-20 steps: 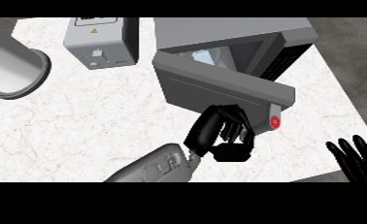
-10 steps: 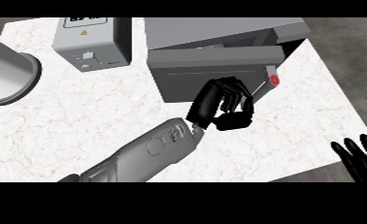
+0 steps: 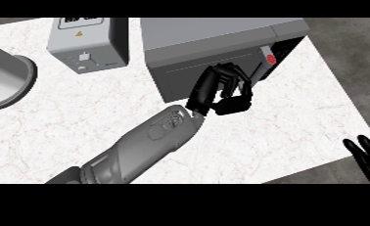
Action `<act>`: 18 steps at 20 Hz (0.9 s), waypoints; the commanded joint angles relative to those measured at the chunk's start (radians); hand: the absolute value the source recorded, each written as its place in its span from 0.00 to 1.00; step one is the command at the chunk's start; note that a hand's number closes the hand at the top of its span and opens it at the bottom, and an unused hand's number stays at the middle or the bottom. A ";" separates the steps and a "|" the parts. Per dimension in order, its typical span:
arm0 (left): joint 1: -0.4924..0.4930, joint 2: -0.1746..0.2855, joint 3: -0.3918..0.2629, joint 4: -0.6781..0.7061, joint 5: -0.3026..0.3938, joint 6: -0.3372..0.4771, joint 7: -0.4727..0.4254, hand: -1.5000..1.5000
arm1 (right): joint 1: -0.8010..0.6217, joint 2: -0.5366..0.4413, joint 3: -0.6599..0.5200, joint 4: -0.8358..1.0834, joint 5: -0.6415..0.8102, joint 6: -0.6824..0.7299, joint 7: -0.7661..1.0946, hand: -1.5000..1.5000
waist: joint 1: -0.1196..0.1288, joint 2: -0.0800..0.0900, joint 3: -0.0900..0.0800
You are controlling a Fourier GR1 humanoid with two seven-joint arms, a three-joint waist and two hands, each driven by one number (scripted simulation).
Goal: Pick up the milk, place it into the microwave and close the microwave
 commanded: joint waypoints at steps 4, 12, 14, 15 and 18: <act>-0.056 0.001 0.054 0.076 0.095 -0.024 -0.057 1.00 | -0.026 -0.022 -0.024 -0.016 -0.046 -0.002 0.017 0.00 | -0.024 0.013 0.000; -0.035 0.001 0.091 0.118 0.179 -0.009 -0.083 1.00 | -0.035 -0.033 -0.035 -0.010 -0.087 0.000 0.029 0.00 | -0.024 0.024 0.002; -0.038 0.001 0.065 0.125 0.171 0.010 -0.104 1.00 | -0.050 -0.047 -0.034 -0.013 -0.104 0.009 0.037 0.00 | -0.018 0.021 0.003; -0.053 0.001 0.073 0.116 0.173 0.027 -0.119 1.00 | -0.053 -0.054 -0.030 -0.019 -0.099 0.014 0.042 0.00 | -0.024 0.022 0.002; -0.045 0.001 0.084 0.116 0.195 0.037 -0.154 1.00 | -0.064 -0.055 -0.029 -0.037 -0.119 0.015 0.041 0.00 | -0.021 0.023 0.001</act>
